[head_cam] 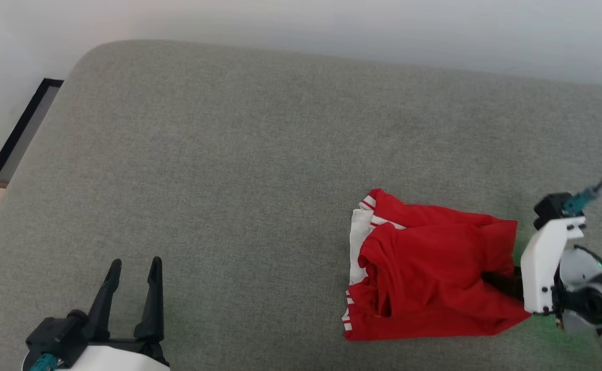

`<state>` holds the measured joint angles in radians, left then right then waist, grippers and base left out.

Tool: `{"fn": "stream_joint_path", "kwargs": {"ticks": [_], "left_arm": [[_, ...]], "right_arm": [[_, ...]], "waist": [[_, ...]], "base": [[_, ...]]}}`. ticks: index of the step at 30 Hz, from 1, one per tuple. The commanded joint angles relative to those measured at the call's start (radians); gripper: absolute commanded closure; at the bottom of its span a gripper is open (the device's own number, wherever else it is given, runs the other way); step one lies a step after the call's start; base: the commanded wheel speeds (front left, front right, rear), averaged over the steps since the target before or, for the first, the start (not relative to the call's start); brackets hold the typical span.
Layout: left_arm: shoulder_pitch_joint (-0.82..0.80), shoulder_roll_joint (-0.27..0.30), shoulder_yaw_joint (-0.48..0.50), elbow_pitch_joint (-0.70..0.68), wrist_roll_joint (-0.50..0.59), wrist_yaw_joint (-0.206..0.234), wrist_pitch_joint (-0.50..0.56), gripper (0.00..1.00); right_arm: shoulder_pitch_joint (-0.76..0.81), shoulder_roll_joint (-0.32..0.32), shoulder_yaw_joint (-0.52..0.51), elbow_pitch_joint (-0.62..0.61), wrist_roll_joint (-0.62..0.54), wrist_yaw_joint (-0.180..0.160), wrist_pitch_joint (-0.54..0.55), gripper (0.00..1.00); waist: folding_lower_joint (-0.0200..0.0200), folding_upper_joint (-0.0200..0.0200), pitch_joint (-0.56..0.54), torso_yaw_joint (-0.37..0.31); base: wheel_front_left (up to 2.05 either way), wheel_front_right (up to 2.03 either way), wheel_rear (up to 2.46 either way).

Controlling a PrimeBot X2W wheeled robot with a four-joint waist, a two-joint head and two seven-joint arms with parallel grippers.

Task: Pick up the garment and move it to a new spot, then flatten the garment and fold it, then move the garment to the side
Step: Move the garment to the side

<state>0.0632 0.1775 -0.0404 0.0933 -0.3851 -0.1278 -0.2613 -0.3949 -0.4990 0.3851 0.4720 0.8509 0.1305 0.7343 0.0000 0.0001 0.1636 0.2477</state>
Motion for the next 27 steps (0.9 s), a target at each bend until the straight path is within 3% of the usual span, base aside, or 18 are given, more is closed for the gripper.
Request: {"fn": "stream_joint_path", "kwargs": {"ticks": [1, 2, 3, 4, 5, 12, 20, 27], "left_arm": [[-0.018, -0.002, 0.000, 0.004, -0.010, -0.003, -0.005, 0.00], [-0.025, -0.003, 0.000, 0.005, -0.011, -0.003, -0.005, 0.00], [-0.030, -0.003, -0.002, 0.005, -0.010, -0.003, -0.005, 0.00], [-0.035, -0.003, -0.004, 0.006, -0.011, -0.003, -0.005, 0.00], [-0.039, -0.001, -0.003, 0.006, -0.010, -0.003, -0.005, 0.00], [-0.068, 0.007, 0.009, -0.004, -0.007, -0.003, -0.005, 0.00], [-0.142, 0.018, 0.004, -0.046, 0.005, -0.003, -0.005, 0.00], [-0.216, 0.038, -0.044, -0.053, 0.017, -0.003, -0.005, 0.00]], "right_arm": [[0.034, 0.052, 0.061, 0.053, 0.002, 0.001, 0.066, 0.00], [0.027, 0.062, 0.069, 0.062, 0.012, 0.001, 0.089, 0.00], [0.018, 0.069, 0.077, 0.068, 0.018, 0.001, 0.110, 0.14], [0.008, 0.072, 0.086, 0.065, 0.023, 0.002, 0.124, 0.81], [-0.004, 0.073, 0.088, 0.058, 0.029, 0.002, 0.132, 1.00], [-0.092, 0.038, 0.059, -0.016, 0.040, 0.002, 0.131, 1.00], [-0.192, -0.047, 0.006, -0.133, 0.007, 0.000, 0.099, 1.00], [-0.255, -0.115, -0.040, -0.154, -0.030, 0.000, 0.068, 1.00]], "waist": [[0.0000, -0.0001, 0.011, 0.004], [0.0000, -0.0001, 0.015, 0.004], [0.0000, -0.0001, 0.018, 0.003], [0.0000, -0.0001, 0.022, 0.003], [0.0000, -0.0001, 0.025, -0.001], [0.0000, -0.0001, 0.043, -0.044], [0.0000, -0.0001, 0.079, -0.137], [0.0000, -0.0001, 0.116, -0.223]], "base": [[0.00, 0.00, 0.00], [0.00, 0.00, 0.00], [0.00, 0.00, 0.00], [0.00, 0.00, 0.00], [0.00, 0.00, 0.00], [0.00, 0.00, 0.00], [0.00, 0.00, 0.00], [0.00, 0.00, 0.00]]}}
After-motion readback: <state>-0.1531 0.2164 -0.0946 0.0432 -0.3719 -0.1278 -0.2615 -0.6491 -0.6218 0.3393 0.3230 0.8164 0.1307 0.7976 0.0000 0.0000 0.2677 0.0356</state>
